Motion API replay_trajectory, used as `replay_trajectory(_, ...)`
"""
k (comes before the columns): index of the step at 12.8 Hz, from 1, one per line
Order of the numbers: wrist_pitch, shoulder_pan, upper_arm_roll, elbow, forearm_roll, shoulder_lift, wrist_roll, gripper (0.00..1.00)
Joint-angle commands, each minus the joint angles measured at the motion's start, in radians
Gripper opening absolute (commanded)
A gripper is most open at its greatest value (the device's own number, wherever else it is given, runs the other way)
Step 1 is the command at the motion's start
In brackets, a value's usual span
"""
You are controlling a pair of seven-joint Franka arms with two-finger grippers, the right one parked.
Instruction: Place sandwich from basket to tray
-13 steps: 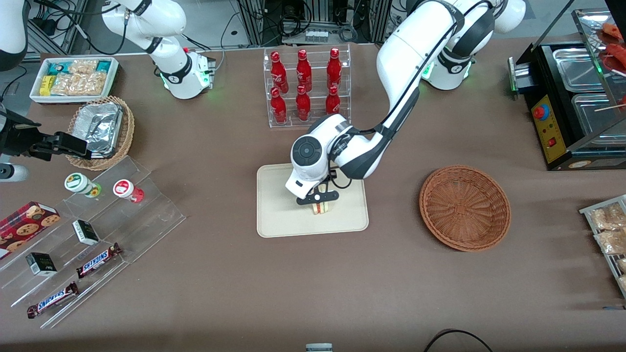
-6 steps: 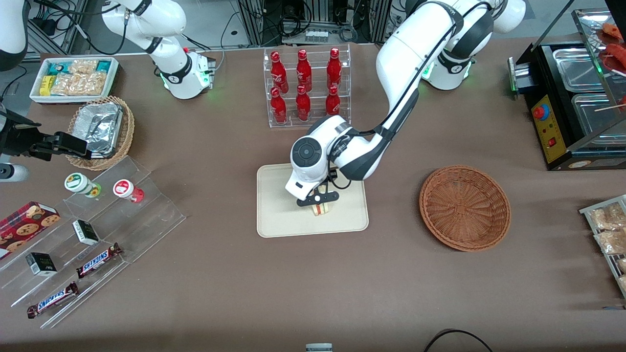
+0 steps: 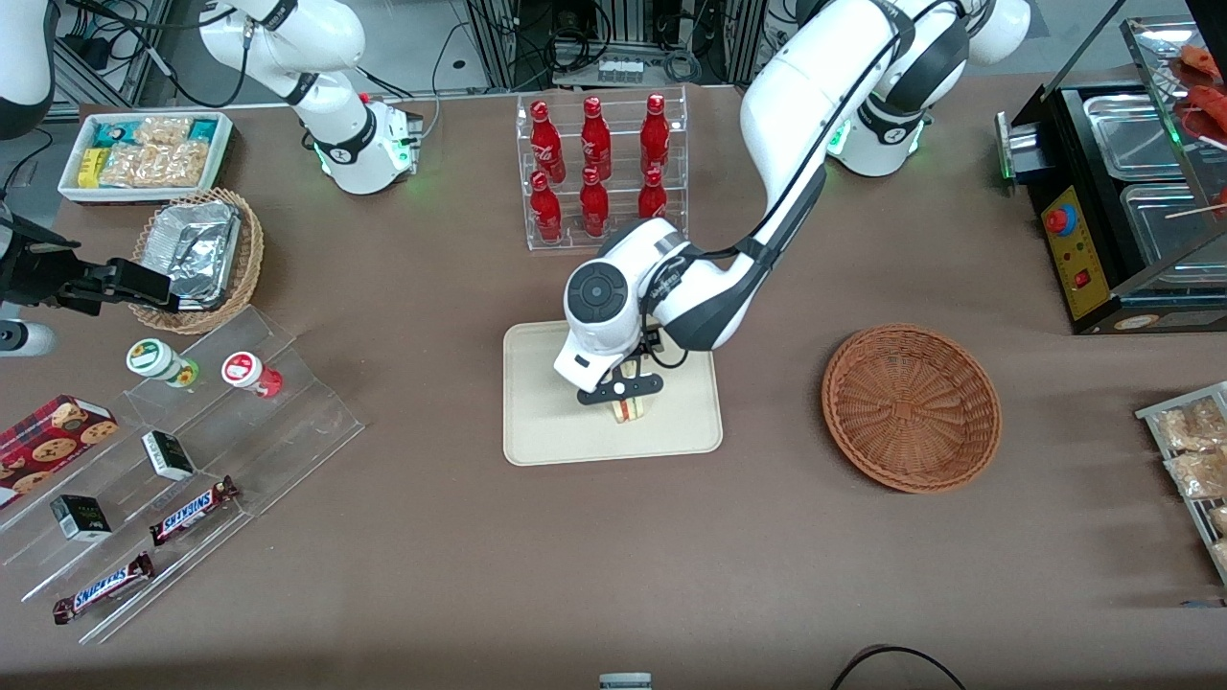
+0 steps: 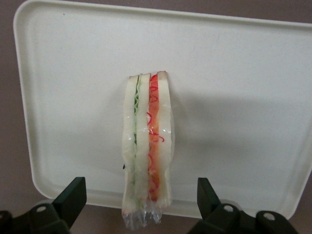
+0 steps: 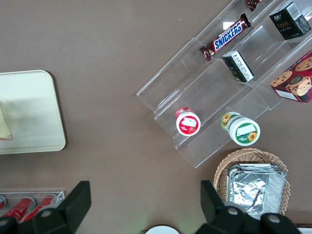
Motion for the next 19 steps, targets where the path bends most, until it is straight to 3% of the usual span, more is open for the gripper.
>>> replay_trajectory(1,-0.102,0.006,0.004,0.058,0.001,-0.036,-0.011,1.00)
replay_trajectory(5,-0.223,0.033,0.009,0.058,-0.059,-0.163,0.050,1.00)
replay_trajectory(9,-0.332,0.133,0.013,0.052,-0.060,-0.234,0.329,1.00)
replay_trajectory(11,-0.386,0.201,0.013,0.049,-0.050,-0.258,0.510,1.00)
replay_trajectory(19,-0.411,0.486,0.016,-0.141,-0.039,-0.438,0.877,1.00)
